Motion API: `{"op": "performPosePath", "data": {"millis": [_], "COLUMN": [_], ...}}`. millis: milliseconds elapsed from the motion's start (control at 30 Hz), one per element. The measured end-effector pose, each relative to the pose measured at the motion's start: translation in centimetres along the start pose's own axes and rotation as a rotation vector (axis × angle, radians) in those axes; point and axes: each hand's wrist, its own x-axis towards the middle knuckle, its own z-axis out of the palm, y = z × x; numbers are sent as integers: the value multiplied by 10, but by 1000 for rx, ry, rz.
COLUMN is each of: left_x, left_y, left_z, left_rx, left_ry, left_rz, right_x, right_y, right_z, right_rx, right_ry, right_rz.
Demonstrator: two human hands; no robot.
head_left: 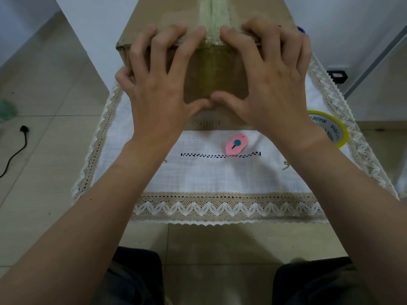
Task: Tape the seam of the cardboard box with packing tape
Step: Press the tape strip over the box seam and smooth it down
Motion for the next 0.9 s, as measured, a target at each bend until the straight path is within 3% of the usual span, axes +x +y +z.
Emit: {"op": "performPosePath", "data": {"millis": [200, 467, 567, 700, 900], "left_x": [2, -1, 3, 16, 25], "left_y": [6, 3, 2, 12, 20], "left_z": [4, -4, -5, -4, -2], "left_rx": [-40, 66, -16, -143, -220], "left_ry": [91, -85, 23, 200, 267], "left_rz": [-56, -23, -18, -139, -233], "right_x": [3, -1, 3, 15, 22], "right_y": [-10, -3, -1, -6, -7], "right_z": [2, -1, -4, -3, 5], "right_rx": [48, -64, 33, 233, 319], "right_ry": [85, -42, 20, 181, 274], "right_rz": [78, 1, 10, 155, 232]}}
